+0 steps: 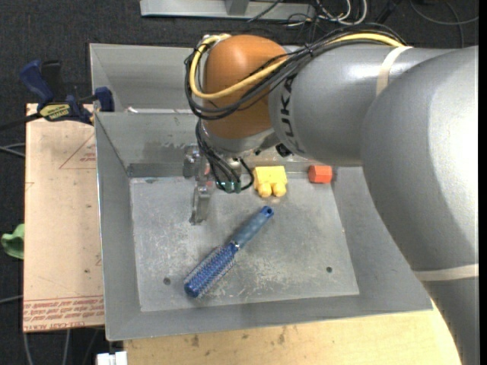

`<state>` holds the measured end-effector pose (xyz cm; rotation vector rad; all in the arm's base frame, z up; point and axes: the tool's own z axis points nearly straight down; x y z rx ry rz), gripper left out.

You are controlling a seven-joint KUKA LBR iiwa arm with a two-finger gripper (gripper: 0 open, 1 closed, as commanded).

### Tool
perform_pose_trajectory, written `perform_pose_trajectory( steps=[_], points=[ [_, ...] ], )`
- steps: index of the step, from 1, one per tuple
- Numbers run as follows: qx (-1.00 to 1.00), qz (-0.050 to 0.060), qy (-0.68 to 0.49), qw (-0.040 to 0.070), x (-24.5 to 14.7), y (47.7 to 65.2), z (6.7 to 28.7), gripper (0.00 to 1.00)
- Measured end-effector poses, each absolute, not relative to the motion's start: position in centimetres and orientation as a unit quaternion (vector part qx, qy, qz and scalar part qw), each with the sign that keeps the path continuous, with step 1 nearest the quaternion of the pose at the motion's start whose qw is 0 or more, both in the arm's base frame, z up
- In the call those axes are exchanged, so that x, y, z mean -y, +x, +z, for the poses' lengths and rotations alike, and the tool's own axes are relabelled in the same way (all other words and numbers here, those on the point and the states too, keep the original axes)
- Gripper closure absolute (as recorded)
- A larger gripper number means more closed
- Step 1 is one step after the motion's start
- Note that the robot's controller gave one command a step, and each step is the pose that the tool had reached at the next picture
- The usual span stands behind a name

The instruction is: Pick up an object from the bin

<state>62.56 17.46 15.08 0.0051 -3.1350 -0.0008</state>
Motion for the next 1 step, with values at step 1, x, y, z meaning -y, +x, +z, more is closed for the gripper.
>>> perform_pose_trajectory(
  steps=[1],
  points=[
    [0.994,0.0,0.11,0.002,-12.42,56.47,13.09,0.0]
  ],
)
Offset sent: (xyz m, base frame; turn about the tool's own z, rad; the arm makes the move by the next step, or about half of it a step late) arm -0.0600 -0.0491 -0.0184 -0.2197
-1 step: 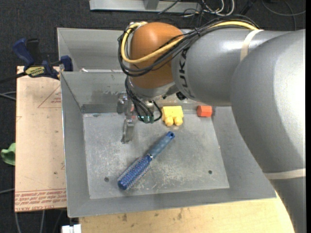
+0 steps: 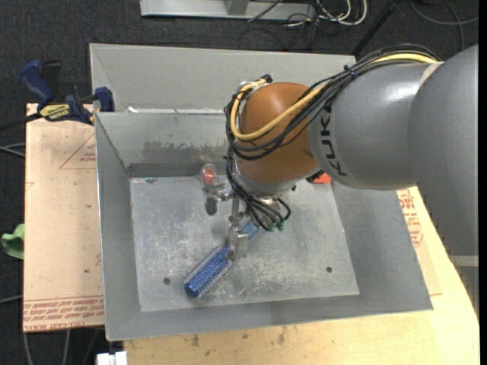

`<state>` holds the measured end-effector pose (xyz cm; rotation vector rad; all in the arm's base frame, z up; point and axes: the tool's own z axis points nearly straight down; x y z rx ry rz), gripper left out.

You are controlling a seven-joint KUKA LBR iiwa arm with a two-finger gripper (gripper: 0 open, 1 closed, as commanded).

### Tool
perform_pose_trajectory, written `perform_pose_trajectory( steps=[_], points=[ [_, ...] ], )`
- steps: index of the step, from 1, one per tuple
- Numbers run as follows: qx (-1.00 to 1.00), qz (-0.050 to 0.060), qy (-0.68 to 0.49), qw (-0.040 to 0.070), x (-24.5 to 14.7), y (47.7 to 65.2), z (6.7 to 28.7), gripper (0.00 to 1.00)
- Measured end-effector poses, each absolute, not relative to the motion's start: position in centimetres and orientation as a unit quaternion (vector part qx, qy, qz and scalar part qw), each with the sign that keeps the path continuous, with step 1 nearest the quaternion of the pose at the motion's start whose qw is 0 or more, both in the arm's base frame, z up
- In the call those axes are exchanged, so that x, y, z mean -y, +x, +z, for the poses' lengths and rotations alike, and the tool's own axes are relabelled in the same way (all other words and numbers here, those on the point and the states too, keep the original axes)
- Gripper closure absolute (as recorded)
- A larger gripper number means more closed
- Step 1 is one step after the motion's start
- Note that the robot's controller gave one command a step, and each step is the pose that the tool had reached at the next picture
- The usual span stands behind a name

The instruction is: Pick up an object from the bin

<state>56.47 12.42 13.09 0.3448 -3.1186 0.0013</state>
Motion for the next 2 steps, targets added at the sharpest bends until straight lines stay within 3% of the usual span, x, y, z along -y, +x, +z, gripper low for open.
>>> perform_pose_trajectory(
  steps=[1,2],
  points=[
    [0.994,-0.001,0.11,0.0,-12.58,56.58,13.18,1.0],
    [0.994,-0.001,0.11,0.0,-12.58,56.58,13.18,0.0]
  ],
)
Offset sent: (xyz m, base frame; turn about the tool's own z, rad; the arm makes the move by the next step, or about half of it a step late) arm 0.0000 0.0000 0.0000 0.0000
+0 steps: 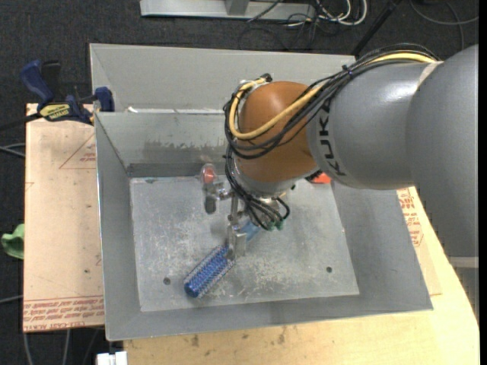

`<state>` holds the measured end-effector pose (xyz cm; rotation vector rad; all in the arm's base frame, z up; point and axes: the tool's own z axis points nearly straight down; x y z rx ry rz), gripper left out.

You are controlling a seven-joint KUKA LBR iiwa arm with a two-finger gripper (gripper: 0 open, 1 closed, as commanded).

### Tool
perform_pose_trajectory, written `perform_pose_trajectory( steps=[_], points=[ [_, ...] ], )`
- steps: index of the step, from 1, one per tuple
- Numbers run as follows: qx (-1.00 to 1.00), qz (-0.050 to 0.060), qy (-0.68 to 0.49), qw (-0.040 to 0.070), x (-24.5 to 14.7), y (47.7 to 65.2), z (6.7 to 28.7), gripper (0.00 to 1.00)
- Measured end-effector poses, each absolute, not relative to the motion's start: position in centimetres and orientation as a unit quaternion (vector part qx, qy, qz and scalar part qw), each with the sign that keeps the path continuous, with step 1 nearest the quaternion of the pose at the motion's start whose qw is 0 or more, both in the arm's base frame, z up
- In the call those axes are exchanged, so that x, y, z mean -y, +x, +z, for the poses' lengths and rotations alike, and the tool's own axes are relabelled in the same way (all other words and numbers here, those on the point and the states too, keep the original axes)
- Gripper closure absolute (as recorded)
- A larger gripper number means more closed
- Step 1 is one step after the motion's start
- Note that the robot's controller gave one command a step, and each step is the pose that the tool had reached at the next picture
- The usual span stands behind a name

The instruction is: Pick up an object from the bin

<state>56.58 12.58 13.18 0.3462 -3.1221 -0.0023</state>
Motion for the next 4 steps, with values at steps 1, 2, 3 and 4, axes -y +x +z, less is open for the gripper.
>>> perform_pose_trajectory(
  steps=[1,2,3,4],
  points=[
    [0.943,-0.001,0.333,0.002,-11.1,51.4,6.8,0.0],
    [0.943,-0.001,0.332,0.001,-11.1,51.5,6.9,1.0],
    [0.937,0.0,0.349,-0.004,-9.2,50.3,16.9,1.0],
    [0.938,0.0,0.346,-0.005,-9.3,51.2,24.9,1.0]
  ],
)
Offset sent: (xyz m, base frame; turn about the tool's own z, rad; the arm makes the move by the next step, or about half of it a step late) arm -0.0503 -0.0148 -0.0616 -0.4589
